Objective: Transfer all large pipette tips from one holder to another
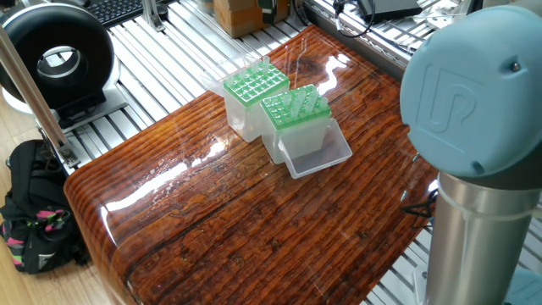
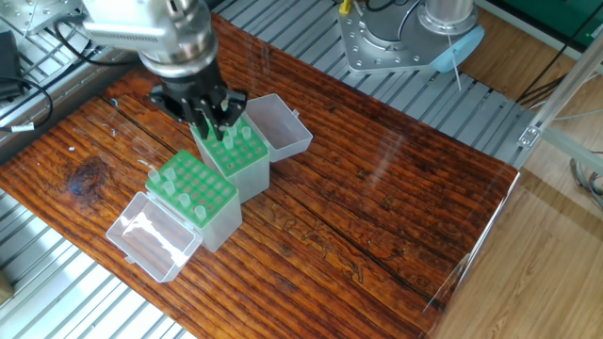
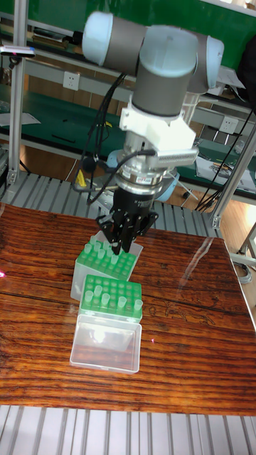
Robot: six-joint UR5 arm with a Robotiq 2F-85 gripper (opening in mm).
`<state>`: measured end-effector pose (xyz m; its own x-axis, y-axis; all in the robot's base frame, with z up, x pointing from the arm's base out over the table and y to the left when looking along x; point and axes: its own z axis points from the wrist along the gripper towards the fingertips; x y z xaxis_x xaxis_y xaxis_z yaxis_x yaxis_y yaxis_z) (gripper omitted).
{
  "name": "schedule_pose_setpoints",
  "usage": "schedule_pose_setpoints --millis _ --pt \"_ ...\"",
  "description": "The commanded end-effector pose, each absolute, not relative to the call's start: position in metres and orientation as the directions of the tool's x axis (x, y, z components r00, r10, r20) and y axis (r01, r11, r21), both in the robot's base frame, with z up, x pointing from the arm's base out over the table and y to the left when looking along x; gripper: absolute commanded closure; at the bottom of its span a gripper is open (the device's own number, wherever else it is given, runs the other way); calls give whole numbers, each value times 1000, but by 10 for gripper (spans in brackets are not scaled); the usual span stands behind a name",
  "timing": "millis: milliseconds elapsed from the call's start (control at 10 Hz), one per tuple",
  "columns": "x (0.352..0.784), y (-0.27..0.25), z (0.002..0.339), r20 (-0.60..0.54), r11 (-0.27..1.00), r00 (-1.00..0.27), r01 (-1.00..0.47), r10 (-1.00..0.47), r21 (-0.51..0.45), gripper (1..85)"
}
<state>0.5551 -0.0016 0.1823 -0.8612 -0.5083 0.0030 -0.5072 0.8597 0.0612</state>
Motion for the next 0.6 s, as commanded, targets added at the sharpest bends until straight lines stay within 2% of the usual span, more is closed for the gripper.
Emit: schedule_pose_setpoints --millis 0,200,500 --pt "558 2 160 -16 853 -855 -519 -519 62 590" --pt "559 2 154 -23 848 -850 -526 -526 57 550" --pt "552 4 147 -19 854 -856 -517 -517 58 547"
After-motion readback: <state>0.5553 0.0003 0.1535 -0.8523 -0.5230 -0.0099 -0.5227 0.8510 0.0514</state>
